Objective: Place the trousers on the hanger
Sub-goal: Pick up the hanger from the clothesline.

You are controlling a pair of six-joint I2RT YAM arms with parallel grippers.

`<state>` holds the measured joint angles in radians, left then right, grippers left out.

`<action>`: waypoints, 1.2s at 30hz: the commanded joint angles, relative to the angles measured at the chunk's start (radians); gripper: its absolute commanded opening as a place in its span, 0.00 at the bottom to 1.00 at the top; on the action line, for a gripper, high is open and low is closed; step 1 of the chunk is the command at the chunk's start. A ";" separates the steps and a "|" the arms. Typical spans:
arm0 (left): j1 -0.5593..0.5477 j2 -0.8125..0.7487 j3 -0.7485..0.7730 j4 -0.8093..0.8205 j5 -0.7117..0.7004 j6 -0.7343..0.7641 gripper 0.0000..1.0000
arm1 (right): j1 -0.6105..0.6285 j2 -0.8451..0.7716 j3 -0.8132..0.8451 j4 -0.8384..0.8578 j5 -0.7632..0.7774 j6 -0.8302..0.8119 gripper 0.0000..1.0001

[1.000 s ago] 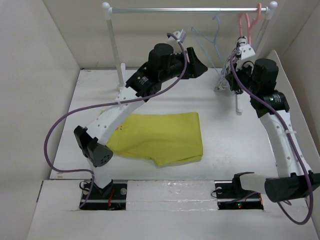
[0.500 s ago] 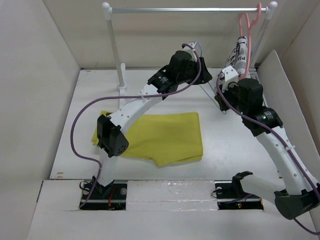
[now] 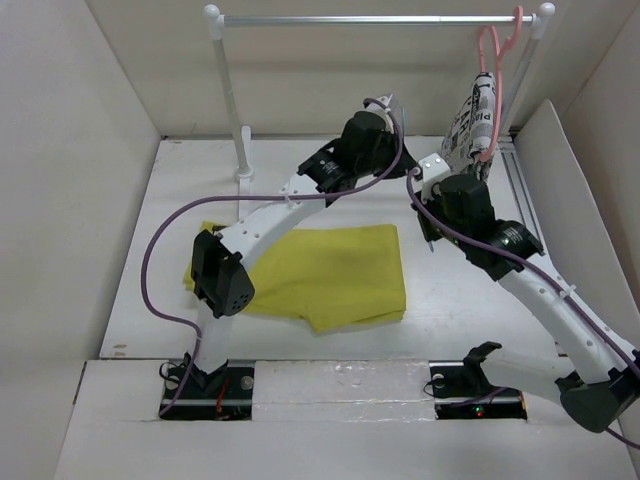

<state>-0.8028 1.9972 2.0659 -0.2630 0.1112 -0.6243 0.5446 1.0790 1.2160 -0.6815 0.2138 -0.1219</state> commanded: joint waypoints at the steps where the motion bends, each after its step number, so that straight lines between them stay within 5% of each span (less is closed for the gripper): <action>1: 0.004 -0.051 -0.047 0.018 0.010 0.041 0.00 | 0.038 -0.014 -0.013 -0.042 0.078 0.039 0.00; 7: 0.004 -0.092 -0.226 0.120 0.084 0.000 0.00 | 0.087 -0.065 -0.107 -0.079 0.090 0.117 0.03; 9: -0.006 -0.101 -0.283 0.154 0.105 -0.023 0.00 | 0.087 -0.102 -0.124 -0.087 0.058 0.120 0.17; 12: -0.016 -0.115 -0.352 0.198 0.139 -0.054 0.00 | 0.057 -0.152 -0.145 -0.116 -0.006 0.119 0.52; 15: -0.039 -0.124 -0.443 0.255 0.154 -0.080 0.00 | 0.006 -0.192 -0.164 -0.141 -0.114 0.119 0.72; 20: -0.049 -0.110 -0.513 0.353 0.197 -0.118 0.00 | -0.099 -0.260 -0.150 -0.187 -0.266 0.082 0.92; 24: -0.049 -0.097 -0.556 0.384 0.217 -0.126 0.00 | -0.208 -0.238 -0.148 -0.188 -0.440 0.002 0.93; 29: -0.049 -0.112 -0.642 0.430 0.202 -0.117 0.00 | -0.303 -0.199 -0.188 -0.095 -0.563 -0.041 0.83; 30: -0.049 -0.118 -0.676 0.436 0.194 -0.117 0.00 | -0.313 -0.189 -0.190 -0.078 -0.576 -0.042 0.65; 32: -0.049 -0.124 -0.711 0.473 0.192 -0.129 0.00 | -0.328 -0.179 -0.213 -0.028 -0.577 -0.039 0.46; 33: -0.049 -0.127 -0.754 0.501 0.212 -0.161 0.00 | -0.342 -0.151 -0.240 0.015 -0.594 -0.038 0.03; 36: -0.058 -0.127 -0.780 0.576 0.252 -0.201 0.00 | -0.351 -0.114 -0.251 0.023 -0.609 -0.039 0.00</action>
<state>-0.8505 1.9362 1.3209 0.1902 0.3111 -0.7681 0.2085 0.9306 0.9768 -0.7540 -0.3298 -0.1436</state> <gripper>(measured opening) 0.010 0.022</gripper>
